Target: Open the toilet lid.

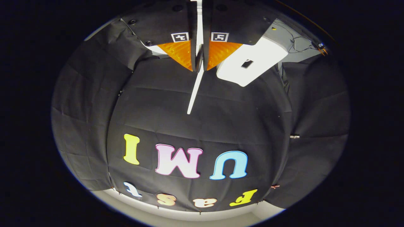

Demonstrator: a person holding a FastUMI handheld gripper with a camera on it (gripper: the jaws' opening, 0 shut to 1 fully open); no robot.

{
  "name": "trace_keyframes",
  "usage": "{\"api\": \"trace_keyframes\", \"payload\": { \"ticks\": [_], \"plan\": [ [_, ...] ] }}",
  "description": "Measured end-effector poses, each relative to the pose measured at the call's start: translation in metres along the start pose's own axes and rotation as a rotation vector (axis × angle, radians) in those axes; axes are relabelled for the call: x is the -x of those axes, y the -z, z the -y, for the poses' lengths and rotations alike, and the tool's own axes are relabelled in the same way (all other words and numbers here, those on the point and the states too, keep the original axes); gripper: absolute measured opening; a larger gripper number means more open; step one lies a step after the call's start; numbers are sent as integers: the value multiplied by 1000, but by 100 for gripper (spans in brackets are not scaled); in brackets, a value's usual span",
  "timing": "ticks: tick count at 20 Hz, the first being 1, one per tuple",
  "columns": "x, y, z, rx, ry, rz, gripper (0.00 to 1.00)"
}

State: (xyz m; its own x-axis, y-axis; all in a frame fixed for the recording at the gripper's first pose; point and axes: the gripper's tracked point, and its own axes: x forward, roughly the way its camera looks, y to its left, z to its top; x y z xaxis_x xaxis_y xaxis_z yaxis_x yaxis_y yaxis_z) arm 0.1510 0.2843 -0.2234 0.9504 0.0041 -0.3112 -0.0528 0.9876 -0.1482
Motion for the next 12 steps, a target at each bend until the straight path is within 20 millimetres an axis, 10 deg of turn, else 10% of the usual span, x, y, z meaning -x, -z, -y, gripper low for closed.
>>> {"api": "trace_keyframes", "payload": {
  "ticks": [12],
  "plan": [
    [-2, -8, -87, 94, -84, 21, 11]
  ]
}}
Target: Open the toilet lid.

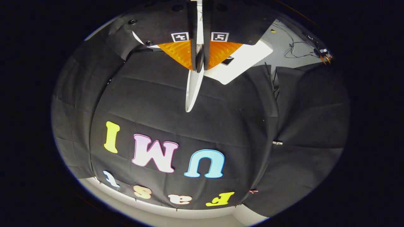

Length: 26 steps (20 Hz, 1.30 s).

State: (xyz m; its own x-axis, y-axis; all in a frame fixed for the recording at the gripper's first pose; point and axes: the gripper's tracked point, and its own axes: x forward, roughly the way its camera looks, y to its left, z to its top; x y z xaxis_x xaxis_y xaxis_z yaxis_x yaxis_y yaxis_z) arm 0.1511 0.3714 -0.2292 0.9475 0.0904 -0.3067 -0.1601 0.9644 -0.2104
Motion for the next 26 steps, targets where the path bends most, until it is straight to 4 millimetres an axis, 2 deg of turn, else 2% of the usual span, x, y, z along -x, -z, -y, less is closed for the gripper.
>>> {"api": "trace_keyframes", "payload": {
  "ticks": [4, 7, 10, 11, 14, 18, 21, 24, 26],
  "plan": [
    [-2, 0, -8, -18, -7, 0, 11],
    [2, -6, -7, -60, -14, 9, 56],
    [14, -27, 4, -63, -5, 53, 88],
    [20, -28, 9, -67, -3, 60, 99],
    [33, -38, 22, -101, -12, 67, 99],
    [58, -56, 56, -137, -10, 91, 99],
    [82, -71, 95, -159, 9, 120, 99],
    [107, -84, 144, -193, 45, 151, 99],
    [125, -85, 176, -211, 63, 155, 99]
  ]
}}
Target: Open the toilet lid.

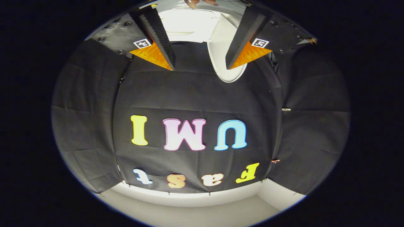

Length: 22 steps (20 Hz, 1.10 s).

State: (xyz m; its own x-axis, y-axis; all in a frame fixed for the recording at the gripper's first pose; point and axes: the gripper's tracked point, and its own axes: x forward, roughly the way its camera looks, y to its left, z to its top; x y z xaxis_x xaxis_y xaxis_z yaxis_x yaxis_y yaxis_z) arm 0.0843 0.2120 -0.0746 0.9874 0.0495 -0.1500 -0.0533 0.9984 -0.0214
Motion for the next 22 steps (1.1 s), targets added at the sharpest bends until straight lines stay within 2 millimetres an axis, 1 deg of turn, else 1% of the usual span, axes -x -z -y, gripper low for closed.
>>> {"api": "trace_keyframes", "payload": {
  "ticks": [5, 8, 10, 12, 15, 16, 18, 20, 22],
  "plan": [
    [38, -22, 80, 17, 65, 31, 98],
    [61, -31, 123, 49, 106, 47, 98],
    [73, -36, 145, 60, 123, 59, 99],
    [85, -38, 162, 57, 119, 63, 99],
    [95, -39, 186, 39, 122, 57, 99],
    [96, -42, 193, 25, 124, 60, 99],
    [97, -47, 201, 4, 110, 69, 99],
    [96, -52, 215, -13, 118, 77, 99],
    [98, -55, 222, -34, 112, 87, 99]
  ]
}}
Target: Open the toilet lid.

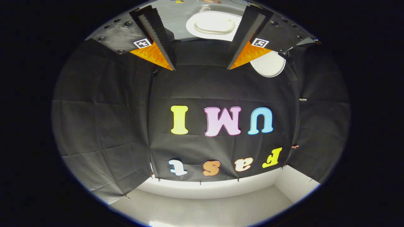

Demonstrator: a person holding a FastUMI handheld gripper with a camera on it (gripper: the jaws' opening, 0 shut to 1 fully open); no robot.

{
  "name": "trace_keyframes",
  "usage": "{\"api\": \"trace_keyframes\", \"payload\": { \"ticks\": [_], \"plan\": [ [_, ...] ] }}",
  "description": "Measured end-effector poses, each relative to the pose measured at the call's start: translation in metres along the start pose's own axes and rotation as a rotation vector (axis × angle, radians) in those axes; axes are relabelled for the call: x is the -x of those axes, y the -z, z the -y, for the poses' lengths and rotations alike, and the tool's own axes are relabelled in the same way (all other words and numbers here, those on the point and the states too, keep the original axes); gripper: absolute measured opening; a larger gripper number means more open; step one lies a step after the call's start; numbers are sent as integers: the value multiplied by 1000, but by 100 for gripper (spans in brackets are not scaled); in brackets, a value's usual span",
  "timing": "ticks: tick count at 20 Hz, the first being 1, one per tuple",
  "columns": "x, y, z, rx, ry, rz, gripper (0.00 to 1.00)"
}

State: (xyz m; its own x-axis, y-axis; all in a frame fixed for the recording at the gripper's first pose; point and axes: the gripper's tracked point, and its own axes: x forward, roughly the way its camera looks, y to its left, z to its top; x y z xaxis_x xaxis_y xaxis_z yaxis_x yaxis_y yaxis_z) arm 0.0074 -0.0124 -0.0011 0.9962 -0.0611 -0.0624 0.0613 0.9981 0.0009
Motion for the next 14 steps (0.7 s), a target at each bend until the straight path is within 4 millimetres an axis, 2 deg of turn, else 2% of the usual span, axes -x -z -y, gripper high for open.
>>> {"api": "trace_keyframes", "payload": {
  "ticks": [3, 9, 14],
  "plan": [
    [0, -4, 18, -8, 13, 7, 98],
    [-6, -2, 40, -58, 20, -9, 100],
    [-6, -2, 38, -72, 4, -12, 99]
  ]
}}
